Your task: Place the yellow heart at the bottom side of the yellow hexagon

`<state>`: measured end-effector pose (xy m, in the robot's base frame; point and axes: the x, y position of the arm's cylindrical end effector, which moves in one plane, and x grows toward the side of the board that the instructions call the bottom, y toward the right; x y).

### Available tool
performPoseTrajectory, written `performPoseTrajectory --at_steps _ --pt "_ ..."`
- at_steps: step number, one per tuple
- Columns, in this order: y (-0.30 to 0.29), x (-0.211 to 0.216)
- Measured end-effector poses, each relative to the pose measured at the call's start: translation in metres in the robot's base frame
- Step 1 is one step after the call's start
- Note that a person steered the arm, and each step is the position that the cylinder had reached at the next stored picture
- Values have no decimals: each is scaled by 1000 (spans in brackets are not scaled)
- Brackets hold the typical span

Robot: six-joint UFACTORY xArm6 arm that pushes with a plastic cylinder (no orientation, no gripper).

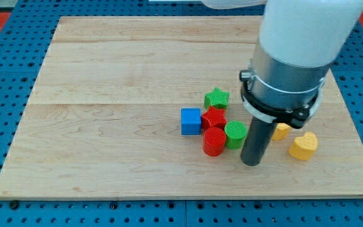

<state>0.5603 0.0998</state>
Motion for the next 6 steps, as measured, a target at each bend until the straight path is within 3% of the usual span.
performPoseTrajectory --at_steps 2,3,5,6 --pt "103 52" --pt "133 17" --pt "68 -55" --pt "72 -49"
